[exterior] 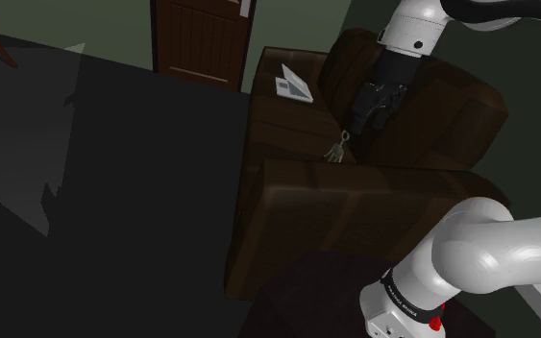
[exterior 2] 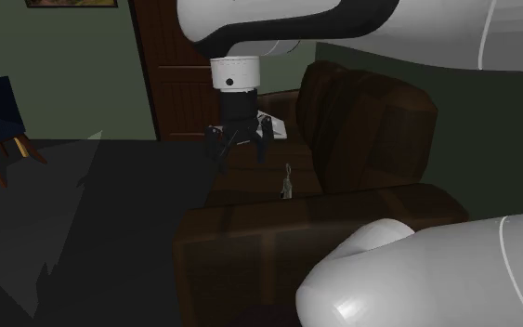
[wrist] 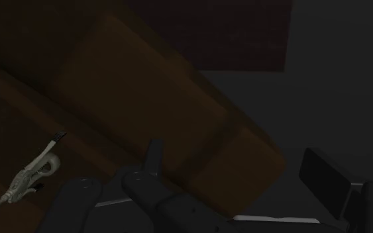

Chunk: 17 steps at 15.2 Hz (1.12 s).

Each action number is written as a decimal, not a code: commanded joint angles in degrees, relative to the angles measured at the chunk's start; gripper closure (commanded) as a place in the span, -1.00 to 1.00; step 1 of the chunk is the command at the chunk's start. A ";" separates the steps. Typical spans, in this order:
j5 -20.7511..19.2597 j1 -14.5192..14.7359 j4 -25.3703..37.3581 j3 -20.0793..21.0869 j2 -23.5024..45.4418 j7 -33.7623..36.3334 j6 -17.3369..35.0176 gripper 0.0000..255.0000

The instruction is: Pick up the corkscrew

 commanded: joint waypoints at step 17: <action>-9.46 -10.25 -14.16 -10.47 10.25 -2.81 36.18 -1.00</action>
